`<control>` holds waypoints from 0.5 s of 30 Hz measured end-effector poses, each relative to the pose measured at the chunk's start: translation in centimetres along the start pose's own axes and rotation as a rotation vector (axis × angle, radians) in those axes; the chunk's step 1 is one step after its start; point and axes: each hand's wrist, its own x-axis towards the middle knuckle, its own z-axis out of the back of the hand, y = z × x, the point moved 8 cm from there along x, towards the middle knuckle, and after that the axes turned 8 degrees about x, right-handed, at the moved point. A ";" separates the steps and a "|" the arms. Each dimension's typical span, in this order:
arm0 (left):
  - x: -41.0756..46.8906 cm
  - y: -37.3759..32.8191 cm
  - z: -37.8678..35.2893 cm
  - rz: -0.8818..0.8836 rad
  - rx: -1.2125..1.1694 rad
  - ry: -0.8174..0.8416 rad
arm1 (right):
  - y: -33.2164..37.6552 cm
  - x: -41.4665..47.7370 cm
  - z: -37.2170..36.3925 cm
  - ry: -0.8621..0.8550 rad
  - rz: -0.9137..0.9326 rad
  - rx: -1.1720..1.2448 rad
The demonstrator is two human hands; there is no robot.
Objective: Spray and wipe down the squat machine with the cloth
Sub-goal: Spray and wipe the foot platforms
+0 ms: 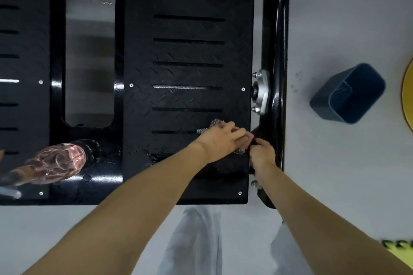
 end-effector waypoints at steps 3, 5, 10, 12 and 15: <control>-1.4 4.3 -0.3 0.373 -0.213 0.043 | 0.6 0.1 -0.7 0.034 0.006 -0.098; -2.0 4.8 -0.4 0.546 -0.320 0.048 | 1.0 -0.3 -1.2 0.080 0.049 -0.185; -1.1 1.3 0.0 0.528 -0.414 0.046 | 0.7 -0.5 -0.9 0.104 0.112 -0.241; -0.8 -1.1 0.2 0.373 -0.338 0.034 | 0.8 -0.3 -0.6 0.132 0.121 -0.230; -0.9 -4.0 0.2 0.147 -0.203 0.040 | 0.7 0.1 -0.1 0.206 0.065 -0.187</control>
